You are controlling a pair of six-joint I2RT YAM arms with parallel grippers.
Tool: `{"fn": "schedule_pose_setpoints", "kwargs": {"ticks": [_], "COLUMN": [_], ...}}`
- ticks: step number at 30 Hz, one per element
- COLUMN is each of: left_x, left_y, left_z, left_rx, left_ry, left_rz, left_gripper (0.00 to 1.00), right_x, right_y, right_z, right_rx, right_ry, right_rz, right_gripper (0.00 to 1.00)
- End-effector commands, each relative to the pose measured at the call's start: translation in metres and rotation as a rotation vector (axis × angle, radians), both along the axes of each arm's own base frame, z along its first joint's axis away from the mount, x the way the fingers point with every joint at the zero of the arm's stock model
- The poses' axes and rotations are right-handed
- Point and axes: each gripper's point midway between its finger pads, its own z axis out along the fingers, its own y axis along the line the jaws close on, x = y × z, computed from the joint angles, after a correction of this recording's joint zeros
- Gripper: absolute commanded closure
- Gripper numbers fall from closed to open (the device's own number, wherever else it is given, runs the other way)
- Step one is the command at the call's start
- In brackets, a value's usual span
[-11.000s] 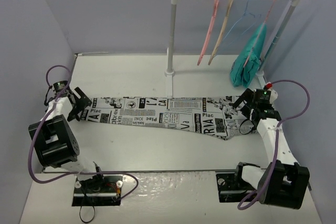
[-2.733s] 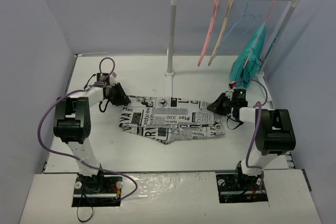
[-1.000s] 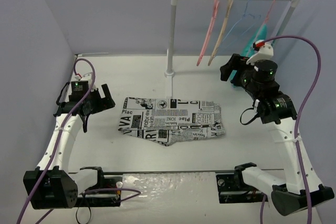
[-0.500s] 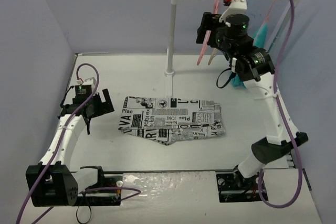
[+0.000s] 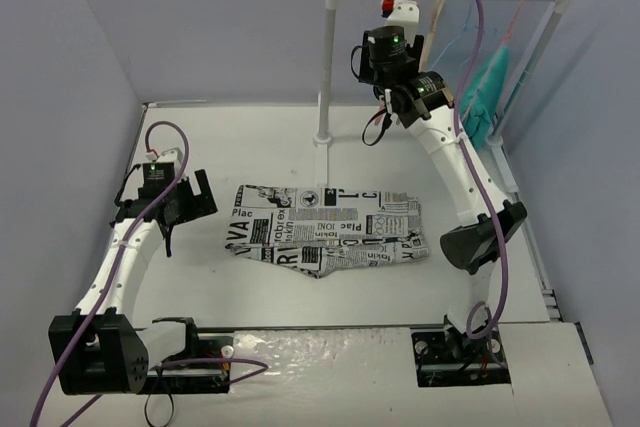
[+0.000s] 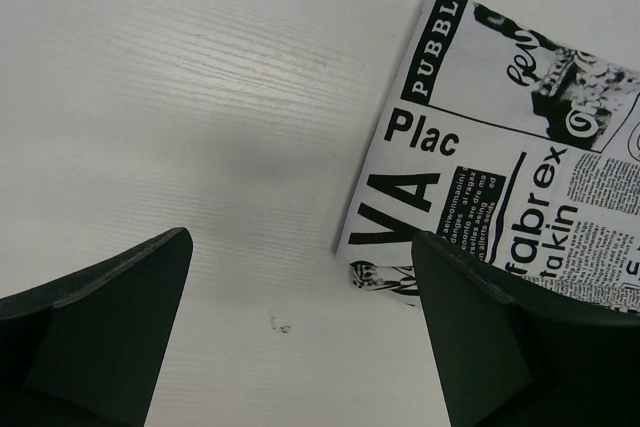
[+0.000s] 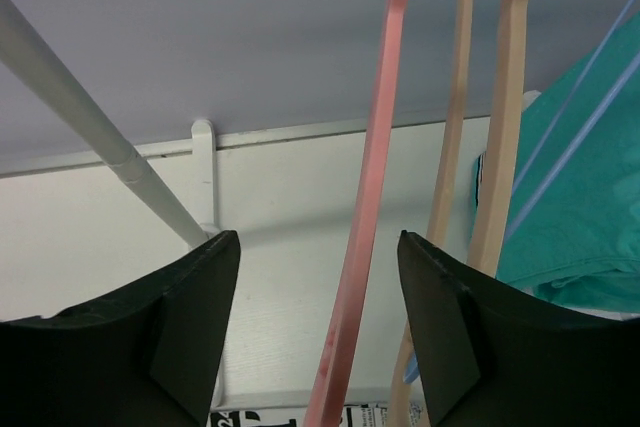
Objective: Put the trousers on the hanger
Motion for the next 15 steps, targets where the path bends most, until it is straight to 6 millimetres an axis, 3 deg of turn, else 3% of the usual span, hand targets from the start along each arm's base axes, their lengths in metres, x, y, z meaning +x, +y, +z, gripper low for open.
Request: {"fn": "schedule_pose_setpoints", "kwargs": {"ticks": [1, 8, 15], "left_x": [0.013, 0.012, 0.011], "left_y": [-0.002, -0.004, -0.005], "left_z": [0.013, 0.013, 0.014], "left_rx": [0.004, 0.002, -0.003], "left_ry": [-0.059, -0.059, -0.064], "left_rz": [-0.023, -0.032, -0.037], "left_gripper": [0.1, 0.1, 0.1], "right_x": [0.003, 0.01, 0.015], "right_y": [-0.018, -0.02, -0.023], "right_z": [0.023, 0.011, 0.005], "right_rx": [0.065, 0.057, 0.064], "right_ry": [-0.085, -0.066, -0.055], "right_rz": [-0.102, -0.118, -0.118], "right_gripper": [0.46, 0.67, 0.77]}}
